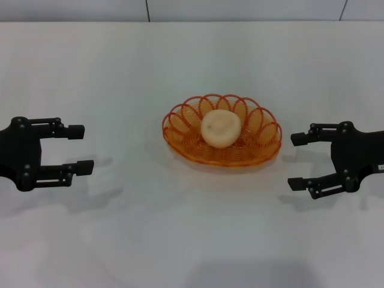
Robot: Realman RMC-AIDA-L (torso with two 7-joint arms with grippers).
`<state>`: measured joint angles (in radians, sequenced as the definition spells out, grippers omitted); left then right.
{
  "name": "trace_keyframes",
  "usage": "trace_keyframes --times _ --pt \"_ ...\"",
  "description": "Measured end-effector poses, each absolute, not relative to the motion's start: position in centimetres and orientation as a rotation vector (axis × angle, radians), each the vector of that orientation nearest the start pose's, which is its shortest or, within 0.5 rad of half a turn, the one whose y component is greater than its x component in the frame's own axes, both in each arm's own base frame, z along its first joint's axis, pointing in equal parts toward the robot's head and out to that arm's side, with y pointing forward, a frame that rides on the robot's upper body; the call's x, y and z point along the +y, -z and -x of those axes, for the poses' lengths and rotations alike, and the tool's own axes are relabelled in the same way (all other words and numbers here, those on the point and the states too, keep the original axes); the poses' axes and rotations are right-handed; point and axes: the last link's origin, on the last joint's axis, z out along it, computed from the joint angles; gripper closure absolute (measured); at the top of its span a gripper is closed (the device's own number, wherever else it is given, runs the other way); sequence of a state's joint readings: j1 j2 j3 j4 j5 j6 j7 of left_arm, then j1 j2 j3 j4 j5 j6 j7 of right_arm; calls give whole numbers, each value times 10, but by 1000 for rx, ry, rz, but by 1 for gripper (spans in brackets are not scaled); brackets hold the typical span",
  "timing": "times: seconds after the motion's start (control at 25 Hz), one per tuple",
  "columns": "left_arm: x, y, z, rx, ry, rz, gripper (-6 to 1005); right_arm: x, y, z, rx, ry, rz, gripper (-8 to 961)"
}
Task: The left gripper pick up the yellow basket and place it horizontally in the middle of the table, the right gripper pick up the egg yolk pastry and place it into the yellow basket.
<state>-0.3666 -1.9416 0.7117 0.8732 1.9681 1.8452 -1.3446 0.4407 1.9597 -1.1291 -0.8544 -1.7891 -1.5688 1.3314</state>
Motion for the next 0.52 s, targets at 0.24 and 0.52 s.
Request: trace_keyframes --times 0.24,0.52 --pt "284 -83 293 -403 582 2828 305 321 -19 -248 195 -488 2934 68" --pt "285 -81 293 -404 580 2820 305 321 -18 -248 197 -490 2934 68"
